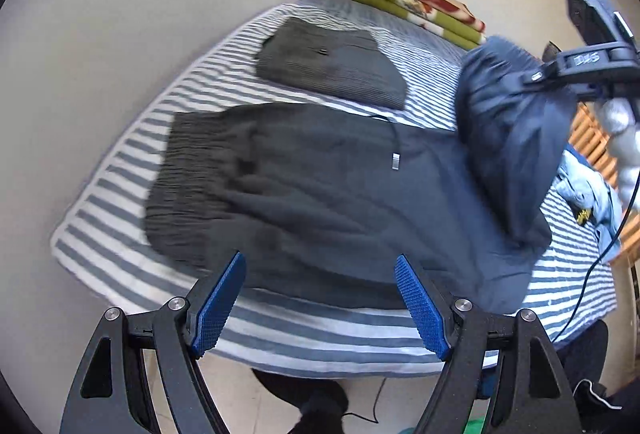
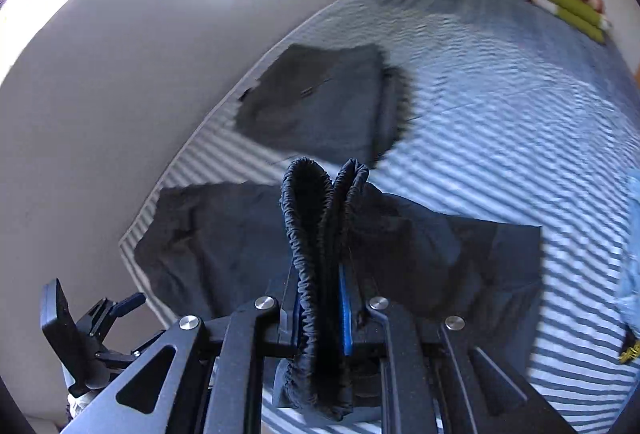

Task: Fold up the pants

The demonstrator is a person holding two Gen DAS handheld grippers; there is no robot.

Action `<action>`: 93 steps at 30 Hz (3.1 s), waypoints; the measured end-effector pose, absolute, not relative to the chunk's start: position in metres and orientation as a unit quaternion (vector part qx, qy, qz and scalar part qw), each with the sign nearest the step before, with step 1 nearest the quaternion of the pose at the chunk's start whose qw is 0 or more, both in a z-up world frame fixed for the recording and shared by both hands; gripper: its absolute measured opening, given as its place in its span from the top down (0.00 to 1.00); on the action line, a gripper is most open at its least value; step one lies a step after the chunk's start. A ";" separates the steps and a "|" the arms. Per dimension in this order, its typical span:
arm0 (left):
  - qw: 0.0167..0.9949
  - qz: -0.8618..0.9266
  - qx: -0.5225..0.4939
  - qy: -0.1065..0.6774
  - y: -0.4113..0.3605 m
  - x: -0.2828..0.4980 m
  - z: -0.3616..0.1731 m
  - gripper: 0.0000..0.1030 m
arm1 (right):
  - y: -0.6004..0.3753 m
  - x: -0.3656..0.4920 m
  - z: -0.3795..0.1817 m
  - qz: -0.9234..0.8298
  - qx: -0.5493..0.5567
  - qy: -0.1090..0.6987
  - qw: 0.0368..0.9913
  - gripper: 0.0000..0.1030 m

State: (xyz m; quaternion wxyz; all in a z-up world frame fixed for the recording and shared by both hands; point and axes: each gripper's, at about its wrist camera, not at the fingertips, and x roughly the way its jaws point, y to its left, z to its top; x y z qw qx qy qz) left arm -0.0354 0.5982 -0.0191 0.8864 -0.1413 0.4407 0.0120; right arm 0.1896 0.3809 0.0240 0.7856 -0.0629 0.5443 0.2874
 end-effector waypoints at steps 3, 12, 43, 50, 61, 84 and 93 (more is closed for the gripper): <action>0.887 0.023 -0.149 0.437 0.618 -0.042 -0.024 0.23 | 0.428 0.180 0.002 0.305 -0.070 0.553 0.772 0.88; 0.881 0.047 -0.168 0.439 0.648 -0.057 -0.040 0.23 | 0.521 0.180 -0.052 0.355 -0.065 0.601 0.713 0.80; 0.843 0.054 -0.072 0.531 0.570 0.069 -0.065 0.53 | 0.138 0.161 -0.094 0.239 0.091 0.610 0.750 0.59; 0.832 0.079 -0.096 0.541 0.574 0.074 -0.077 0.72 | 0.135 0.143 -0.088 0.268 0.053 0.577 0.770 0.59; 0.857 0.123 -0.068 0.496 0.590 0.039 -0.029 0.72 | 0.134 0.134 -0.102 0.272 0.024 0.578 0.769 0.59; 0.864 -0.064 -0.005 0.499 0.405 0.156 0.019 0.39 | 0.153 0.110 -0.114 0.345 -0.049 0.522 0.778 0.60; 0.832 -0.117 0.030 0.541 0.303 0.283 -0.032 0.39 | 0.173 0.092 -0.124 0.328 -0.135 0.494 0.794 0.75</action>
